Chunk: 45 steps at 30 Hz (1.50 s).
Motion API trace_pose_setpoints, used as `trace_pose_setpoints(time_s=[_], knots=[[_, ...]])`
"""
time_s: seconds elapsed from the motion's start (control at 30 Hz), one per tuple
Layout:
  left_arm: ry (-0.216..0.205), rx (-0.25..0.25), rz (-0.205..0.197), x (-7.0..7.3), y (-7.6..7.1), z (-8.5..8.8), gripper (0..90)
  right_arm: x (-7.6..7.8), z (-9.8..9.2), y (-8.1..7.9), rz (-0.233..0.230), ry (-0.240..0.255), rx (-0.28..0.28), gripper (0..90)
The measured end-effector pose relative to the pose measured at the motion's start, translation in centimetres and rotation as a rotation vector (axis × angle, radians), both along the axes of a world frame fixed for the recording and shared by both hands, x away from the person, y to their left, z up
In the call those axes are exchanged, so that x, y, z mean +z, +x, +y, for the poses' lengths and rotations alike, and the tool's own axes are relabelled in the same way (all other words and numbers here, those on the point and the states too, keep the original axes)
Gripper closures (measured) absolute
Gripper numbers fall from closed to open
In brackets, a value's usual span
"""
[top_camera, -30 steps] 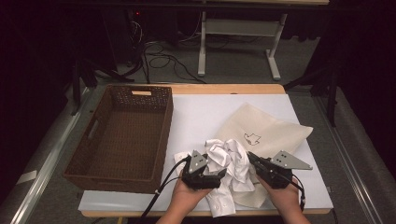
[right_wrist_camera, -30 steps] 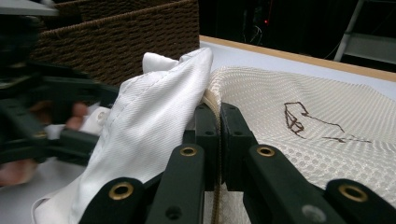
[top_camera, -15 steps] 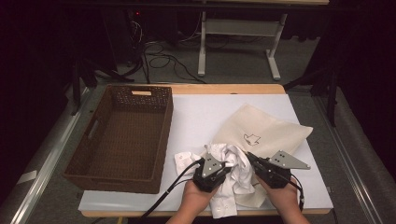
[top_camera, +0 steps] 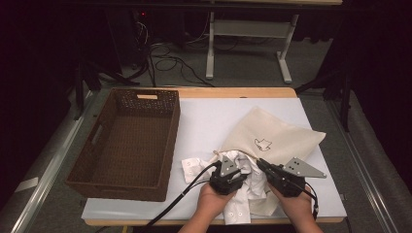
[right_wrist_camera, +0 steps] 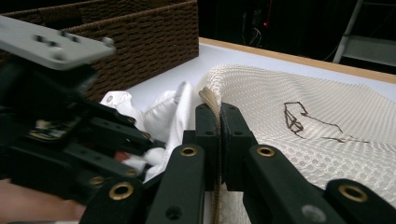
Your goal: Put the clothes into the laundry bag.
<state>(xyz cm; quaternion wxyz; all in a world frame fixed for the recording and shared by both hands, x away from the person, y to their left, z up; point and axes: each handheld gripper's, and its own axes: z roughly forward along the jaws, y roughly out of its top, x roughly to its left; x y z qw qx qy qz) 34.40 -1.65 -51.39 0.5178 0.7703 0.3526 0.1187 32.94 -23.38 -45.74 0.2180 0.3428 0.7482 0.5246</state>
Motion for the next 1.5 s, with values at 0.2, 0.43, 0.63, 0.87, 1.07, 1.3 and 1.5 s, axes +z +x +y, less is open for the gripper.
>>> trace_pose_setpoints(time_s=[0.2, 0.43, 0.63, 0.87, 1.07, 1.3, 1.5], knots=[[-0.018, -0.009, -0.064, 1.4, -2.7, 2.8, 46.3, -0.1, -0.2, 0.0, 0.0, -0.001, -0.002, 88.9], [-0.017, 0.114, -0.098, 2.4, -2.1, 5.1, 41.4, 0.0, 0.0, 0.1, -0.005, -0.01, 0.002, 88.9], [0.009, 0.151, 0.002, 2.0, 1.9, 4.2, 52.0, -0.1, 0.0, 0.1, -0.008, -0.012, -0.001, 88.9], [0.03, 0.071, -0.054, 2.2, -0.1, 1.3, 82.7, -0.3, -0.1, 0.2, -0.003, -0.012, 0.001, 89.0], [0.081, 0.107, 0.017, 1.1, 2.1, -0.1, 77.5, -0.2, 0.2, 0.0, -0.014, -0.025, 0.009, 88.9], [0.008, 0.119, -0.069, 2.5, -1.1, 2.2, 52.7, -0.4, -0.2, 0.1, -0.004, -0.017, 0.002, 88.9], [-0.108, 0.048, -0.12, 4.5, -3.3, 1.0, 49.2, -0.4, 0.2, 0.1, -0.015, -0.038, 0.005, 88.9]])
